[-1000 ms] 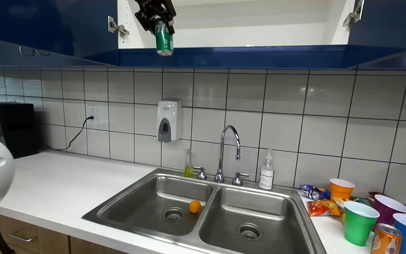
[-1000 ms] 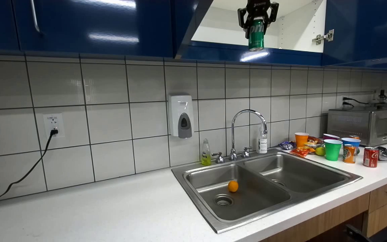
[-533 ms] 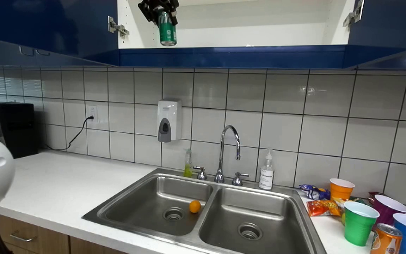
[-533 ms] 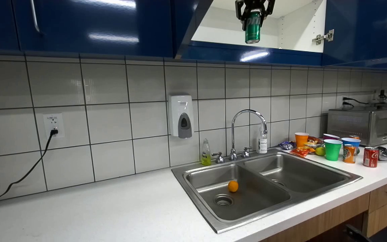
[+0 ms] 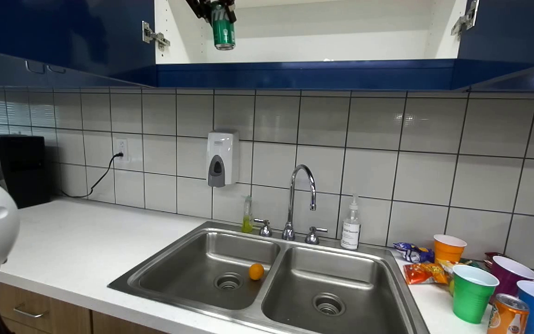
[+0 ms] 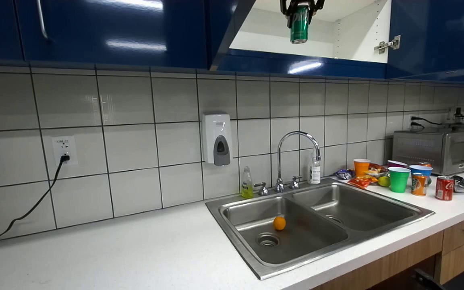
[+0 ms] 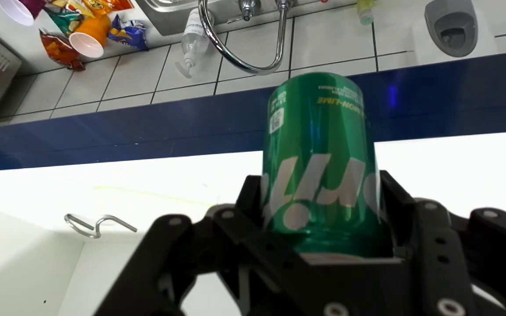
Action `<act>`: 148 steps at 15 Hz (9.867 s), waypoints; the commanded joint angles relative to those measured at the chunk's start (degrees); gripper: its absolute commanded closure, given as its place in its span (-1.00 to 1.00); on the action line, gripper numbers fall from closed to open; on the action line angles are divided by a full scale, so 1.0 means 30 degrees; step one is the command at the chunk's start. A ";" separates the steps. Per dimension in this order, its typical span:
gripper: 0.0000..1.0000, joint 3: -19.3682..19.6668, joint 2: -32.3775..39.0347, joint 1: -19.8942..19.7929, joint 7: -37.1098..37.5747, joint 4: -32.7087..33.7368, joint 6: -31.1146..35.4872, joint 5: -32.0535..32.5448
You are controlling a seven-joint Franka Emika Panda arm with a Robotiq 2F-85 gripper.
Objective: Pick up the can from the sink and put it in the cabinet
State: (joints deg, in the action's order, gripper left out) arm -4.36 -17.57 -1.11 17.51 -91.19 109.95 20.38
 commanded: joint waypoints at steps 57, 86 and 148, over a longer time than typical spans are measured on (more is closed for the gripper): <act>0.20 0.2137 1.2247 -0.0207 -0.1023 1.4773 -0.1821 -0.0567; -1.00 0.1562 0.8590 0.0538 -0.1298 1.3400 -0.5462 -0.2256; -1.00 -0.1210 -0.4713 0.1728 0.1250 -1.4929 0.2816 -0.3048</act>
State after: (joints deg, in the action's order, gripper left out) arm -6.42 -29.76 5.78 20.43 -133.30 117.18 12.65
